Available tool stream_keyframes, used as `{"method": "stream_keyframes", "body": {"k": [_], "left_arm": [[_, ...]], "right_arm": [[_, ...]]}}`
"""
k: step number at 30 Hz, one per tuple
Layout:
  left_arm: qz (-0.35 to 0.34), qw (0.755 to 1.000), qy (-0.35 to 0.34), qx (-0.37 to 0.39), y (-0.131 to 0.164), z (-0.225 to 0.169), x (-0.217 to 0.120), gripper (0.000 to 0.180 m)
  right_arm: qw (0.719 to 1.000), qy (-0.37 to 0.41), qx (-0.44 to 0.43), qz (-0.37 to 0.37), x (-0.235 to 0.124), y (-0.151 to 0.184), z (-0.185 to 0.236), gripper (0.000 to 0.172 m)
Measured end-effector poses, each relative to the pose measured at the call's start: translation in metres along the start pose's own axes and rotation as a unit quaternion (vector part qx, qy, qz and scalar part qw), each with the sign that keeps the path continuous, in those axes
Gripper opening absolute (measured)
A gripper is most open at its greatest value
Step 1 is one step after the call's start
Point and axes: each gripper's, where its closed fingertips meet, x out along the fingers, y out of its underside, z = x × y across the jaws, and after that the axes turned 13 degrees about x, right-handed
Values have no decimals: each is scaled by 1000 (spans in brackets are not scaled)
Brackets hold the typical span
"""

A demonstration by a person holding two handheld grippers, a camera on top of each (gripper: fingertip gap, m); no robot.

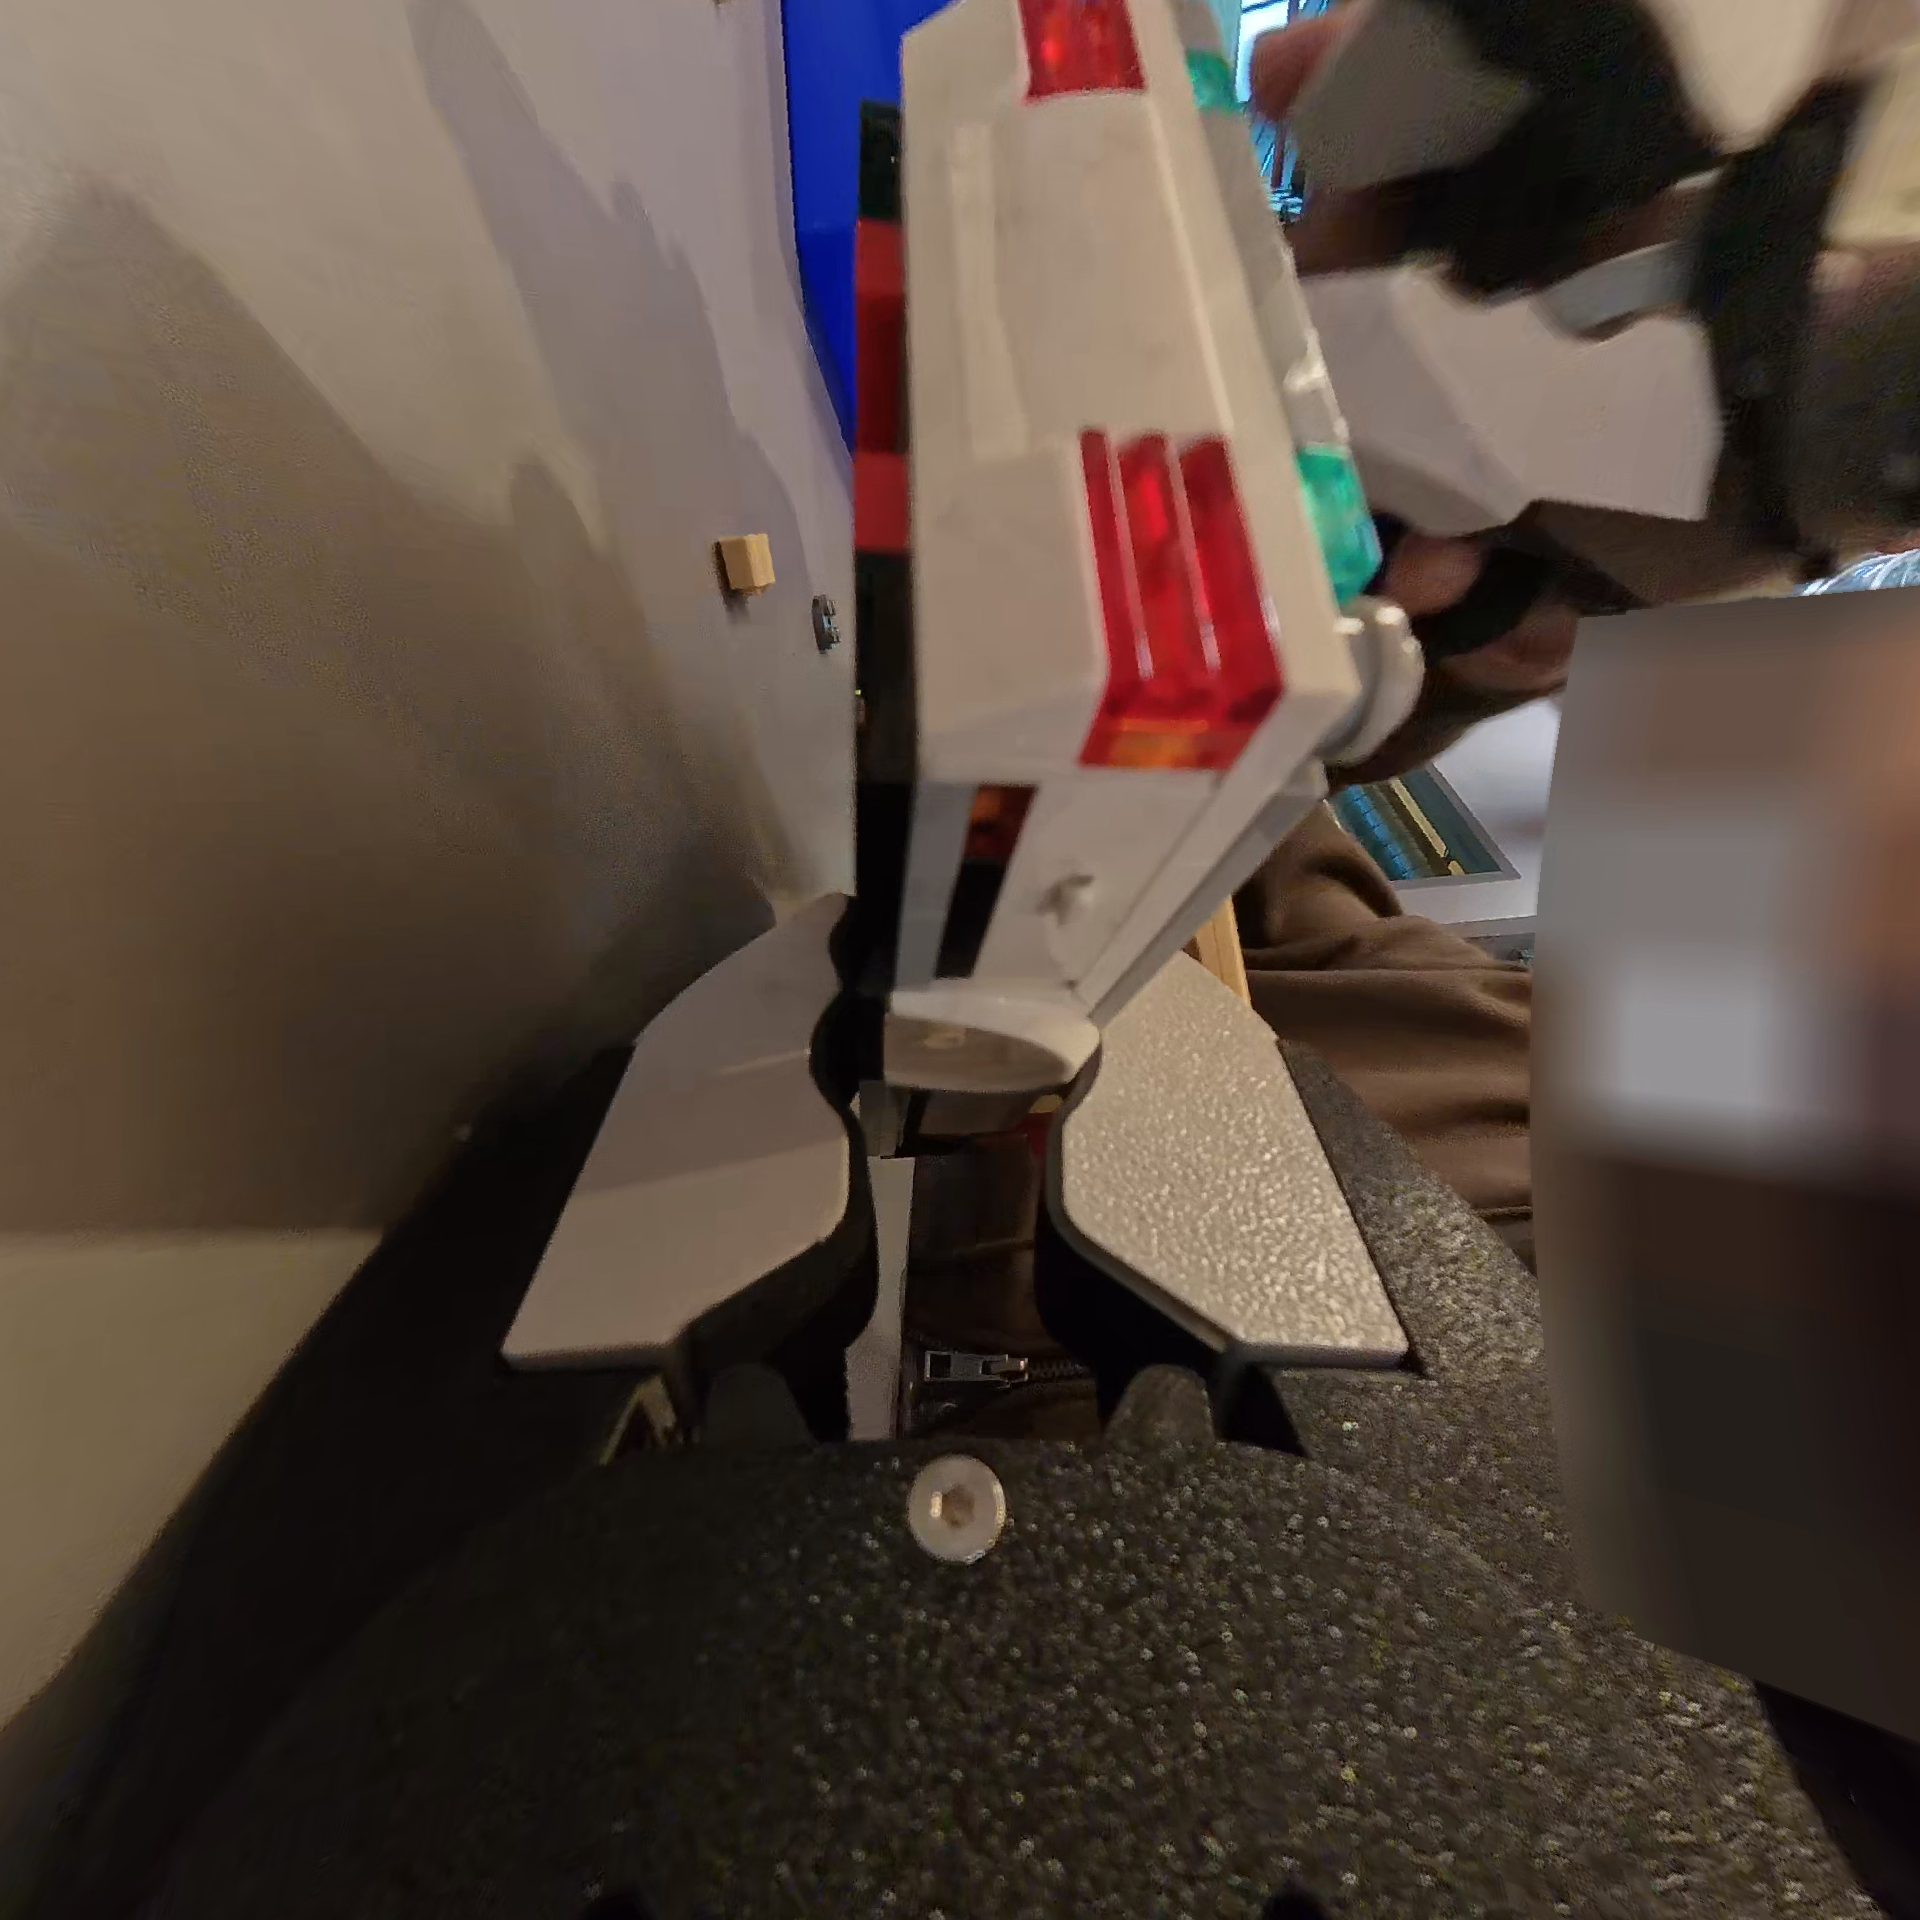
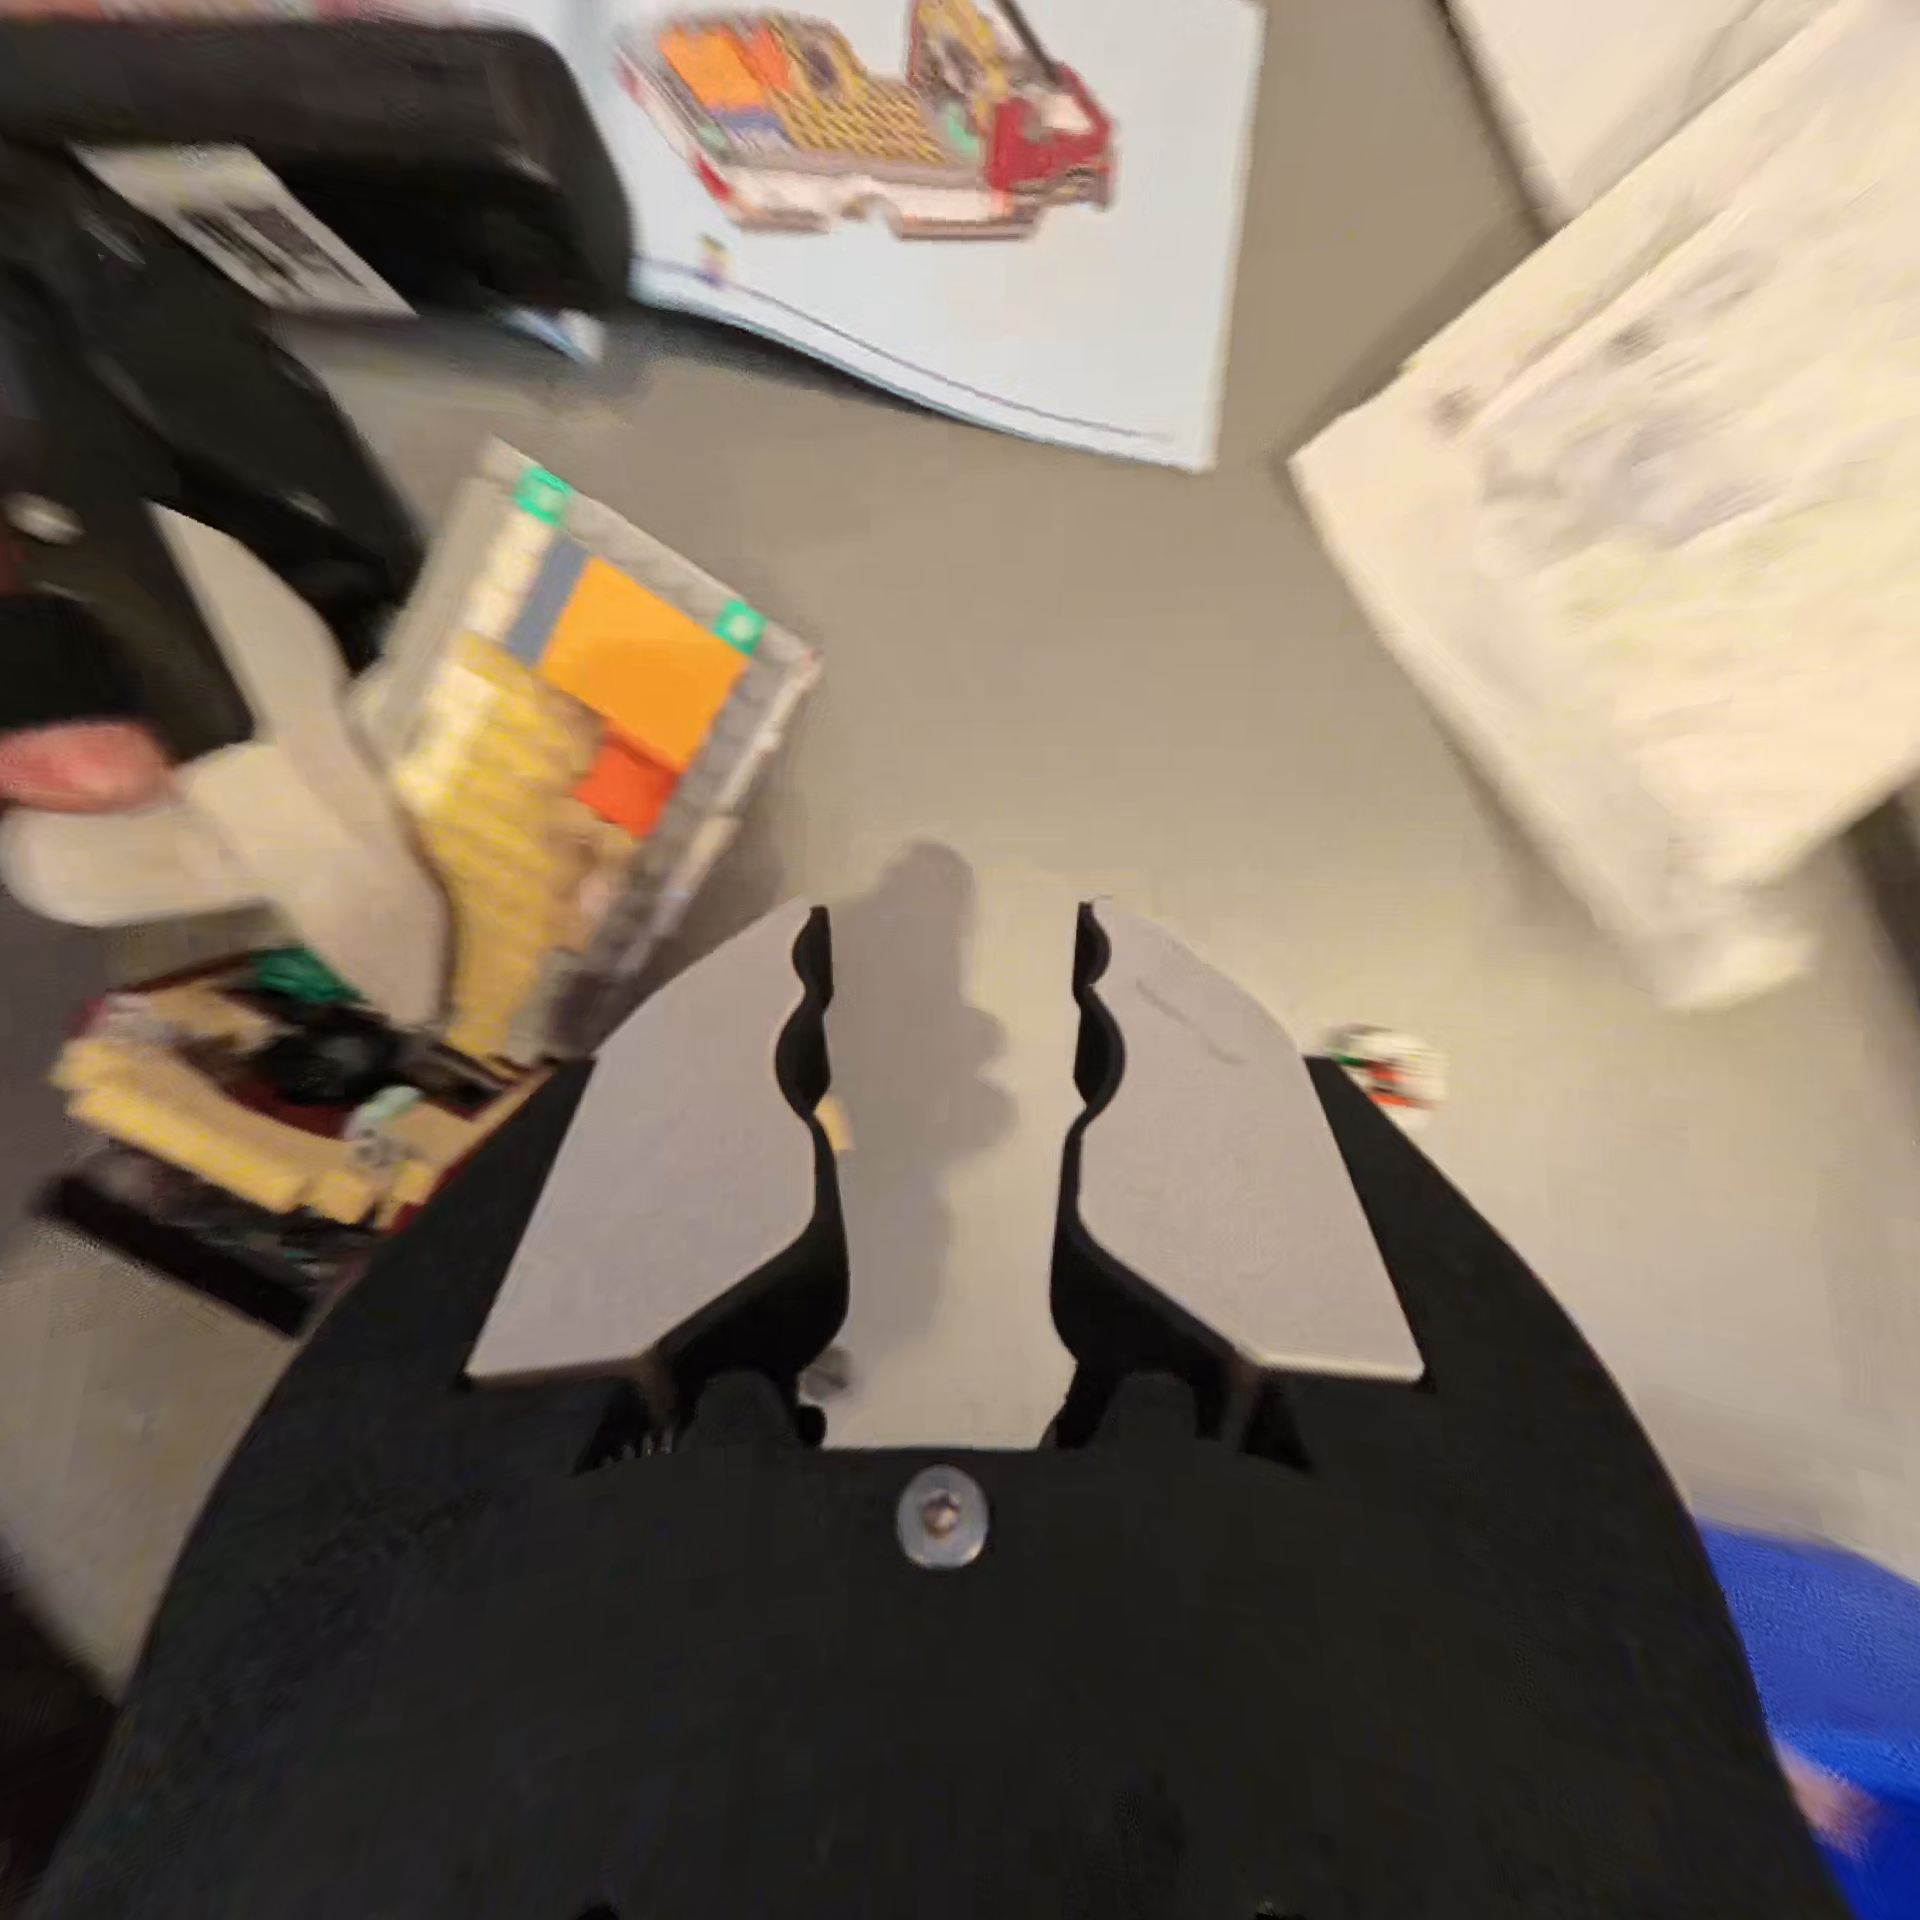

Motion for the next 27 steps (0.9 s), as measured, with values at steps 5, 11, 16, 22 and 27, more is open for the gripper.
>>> {"method": "stream_keyframes", "body": {"k": [5,11,16,22,27], "left_arm": [[0,1000,0,2,0,0,0,32],[-1,1000,-4,7,0,1,0,32],[2,1000,-11,13,1,1,1,32],[5,1000,-10,14,2,1,1,32],[5,1000,-6,11,2,1,1,32]], "right_arm": [[933,239,-256,86,-41,-51,9,37],[891,194,-405,70,-39,-78,119,28],[856,222,-462,65,-21,-72,146,29],[907,-13,-419,47,-23,-56,208,24],[907,-9,-420,17,-22,-57,215,23]]}}
